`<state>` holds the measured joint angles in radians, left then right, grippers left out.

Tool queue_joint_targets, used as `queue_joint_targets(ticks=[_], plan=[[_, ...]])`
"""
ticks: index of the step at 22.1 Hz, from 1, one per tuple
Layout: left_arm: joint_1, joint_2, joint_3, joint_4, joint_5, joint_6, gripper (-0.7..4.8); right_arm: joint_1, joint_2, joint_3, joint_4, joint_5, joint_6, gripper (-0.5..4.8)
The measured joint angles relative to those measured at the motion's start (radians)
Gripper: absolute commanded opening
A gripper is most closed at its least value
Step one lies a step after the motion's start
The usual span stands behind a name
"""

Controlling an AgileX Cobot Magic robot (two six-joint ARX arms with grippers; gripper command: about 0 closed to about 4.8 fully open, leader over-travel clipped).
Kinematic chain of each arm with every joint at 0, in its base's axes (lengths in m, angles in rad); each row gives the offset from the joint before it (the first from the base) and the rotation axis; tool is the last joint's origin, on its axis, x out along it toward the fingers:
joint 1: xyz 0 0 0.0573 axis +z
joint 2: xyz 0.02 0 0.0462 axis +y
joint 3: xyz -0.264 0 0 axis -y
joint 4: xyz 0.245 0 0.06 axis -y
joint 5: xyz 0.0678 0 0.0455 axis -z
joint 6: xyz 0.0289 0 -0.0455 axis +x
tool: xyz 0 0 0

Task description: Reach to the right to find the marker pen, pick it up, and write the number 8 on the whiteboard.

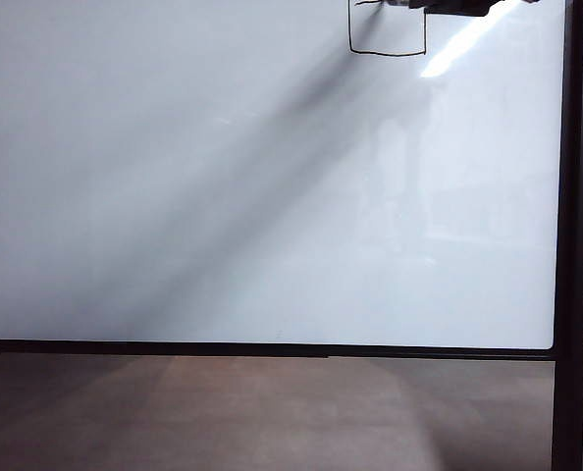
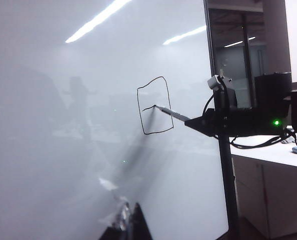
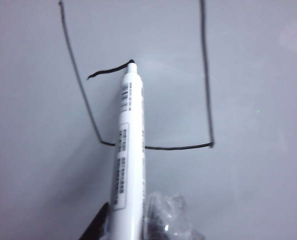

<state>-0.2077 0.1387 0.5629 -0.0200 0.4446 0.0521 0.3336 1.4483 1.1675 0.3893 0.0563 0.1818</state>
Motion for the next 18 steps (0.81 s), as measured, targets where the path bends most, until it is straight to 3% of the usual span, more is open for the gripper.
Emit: queue_joint_targets(ticks=[18], plan=[[0.000,0.000,0.000,-0.007,0.000,0.000,-0.05,-0.053,-0.031,-0.026,-0.037,0.025,-0.005,-0.05]])
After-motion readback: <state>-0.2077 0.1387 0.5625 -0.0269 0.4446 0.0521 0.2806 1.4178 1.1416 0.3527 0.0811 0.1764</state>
